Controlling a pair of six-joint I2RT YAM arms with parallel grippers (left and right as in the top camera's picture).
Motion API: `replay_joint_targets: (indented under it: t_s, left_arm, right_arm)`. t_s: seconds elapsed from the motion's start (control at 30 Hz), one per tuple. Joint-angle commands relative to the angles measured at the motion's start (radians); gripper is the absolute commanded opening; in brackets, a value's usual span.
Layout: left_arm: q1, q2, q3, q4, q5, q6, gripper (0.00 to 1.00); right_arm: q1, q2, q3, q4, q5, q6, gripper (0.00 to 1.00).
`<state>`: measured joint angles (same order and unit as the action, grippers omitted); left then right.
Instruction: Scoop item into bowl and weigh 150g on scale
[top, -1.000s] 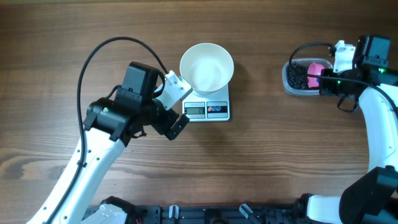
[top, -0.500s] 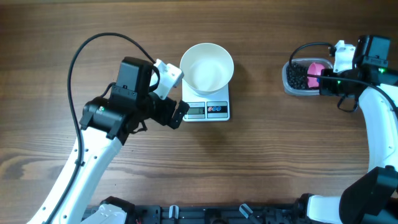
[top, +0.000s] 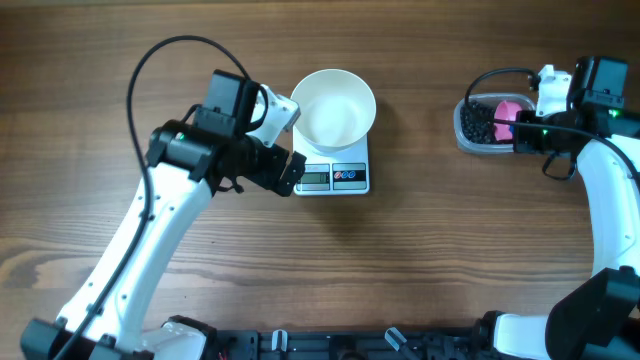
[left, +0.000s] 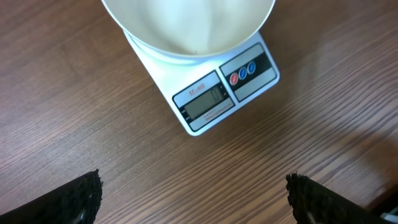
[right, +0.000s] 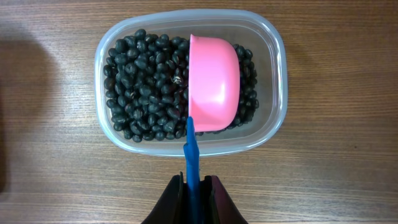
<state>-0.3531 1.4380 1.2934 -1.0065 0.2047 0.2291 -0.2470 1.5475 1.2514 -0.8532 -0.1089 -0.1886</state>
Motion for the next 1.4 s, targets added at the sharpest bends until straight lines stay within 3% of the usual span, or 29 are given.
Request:
replay_joint_targets:
  t_s: [0.0,0.33,0.5,0.63,0.8,0.97,1.37]
  left_arm:
    - [0.01,0.004,0.017,0.007,0.0,0.099,1.0]
    - [0.03,0.003,0.017,0.045,0.075,0.179,1.0]
    - [0.028,-0.068,0.017,-0.009,0.072,0.078,1.0]
    - [0.028,-0.165,0.016,-0.032,0.046,0.069,1.0]
    - [0.023,-0.158,0.012,-0.057,-0.014,0.01,1.0]
    - [-0.056,-0.124,-0.004,0.013,-0.152,-0.095,1.0]
    - [-0.103,-0.099,-0.04,0.05,-0.142,-0.096,1.0]
  right_arm:
    - [0.0,0.008,-0.005,-0.01,-0.024,-0.01,0.04]
    - [0.0,0.008,-0.005,-0.015,-0.024,-0.01,0.04]
    - [0.0,0.008,-0.005,-0.027,-0.024,-0.01,0.04]
    - [0.0,0.008,-0.005,-0.026,-0.024,-0.01,0.04]
    - [0.0,0.008,-0.005,-0.022,-0.024,-0.011,0.04]
    - [0.0,0.008,-0.005,-0.023,-0.024,-0.01,0.04]
    - [0.0,0.008,-0.005,-0.018,-0.024,-0.011,0.04]
